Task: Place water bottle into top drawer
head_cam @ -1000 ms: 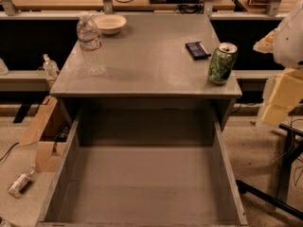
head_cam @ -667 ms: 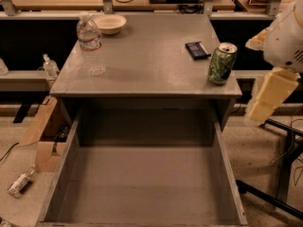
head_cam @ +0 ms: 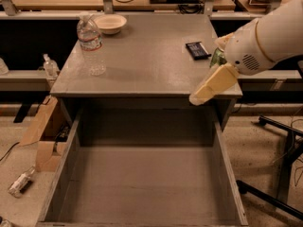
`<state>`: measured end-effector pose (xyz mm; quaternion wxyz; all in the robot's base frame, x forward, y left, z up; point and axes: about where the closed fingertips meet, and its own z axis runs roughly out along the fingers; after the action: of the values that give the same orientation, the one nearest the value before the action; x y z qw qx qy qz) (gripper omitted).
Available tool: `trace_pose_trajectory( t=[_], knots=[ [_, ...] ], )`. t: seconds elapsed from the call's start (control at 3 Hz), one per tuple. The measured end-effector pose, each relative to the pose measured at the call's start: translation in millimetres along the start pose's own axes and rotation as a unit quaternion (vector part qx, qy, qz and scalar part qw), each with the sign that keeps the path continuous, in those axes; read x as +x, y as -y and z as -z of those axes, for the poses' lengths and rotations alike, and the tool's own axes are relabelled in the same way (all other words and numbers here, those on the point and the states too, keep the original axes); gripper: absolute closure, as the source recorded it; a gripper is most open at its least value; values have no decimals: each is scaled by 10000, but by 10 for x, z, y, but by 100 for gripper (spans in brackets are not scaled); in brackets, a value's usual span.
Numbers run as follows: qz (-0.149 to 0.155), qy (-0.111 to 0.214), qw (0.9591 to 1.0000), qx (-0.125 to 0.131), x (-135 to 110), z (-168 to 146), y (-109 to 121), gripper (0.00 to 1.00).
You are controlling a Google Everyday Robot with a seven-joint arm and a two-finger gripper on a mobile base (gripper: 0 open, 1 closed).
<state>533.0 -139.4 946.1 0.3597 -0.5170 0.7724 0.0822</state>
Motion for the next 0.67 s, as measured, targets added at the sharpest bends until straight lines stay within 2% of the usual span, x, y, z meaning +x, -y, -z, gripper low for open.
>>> trace_pose_trajectory(
  t=[0.33, 0.67],
  knots=[
    [-248, 898, 9955, 189, -271, -236, 83, 0],
    [-326, 1737, 9834, 415, -577, -420, 163, 0]
  ],
)
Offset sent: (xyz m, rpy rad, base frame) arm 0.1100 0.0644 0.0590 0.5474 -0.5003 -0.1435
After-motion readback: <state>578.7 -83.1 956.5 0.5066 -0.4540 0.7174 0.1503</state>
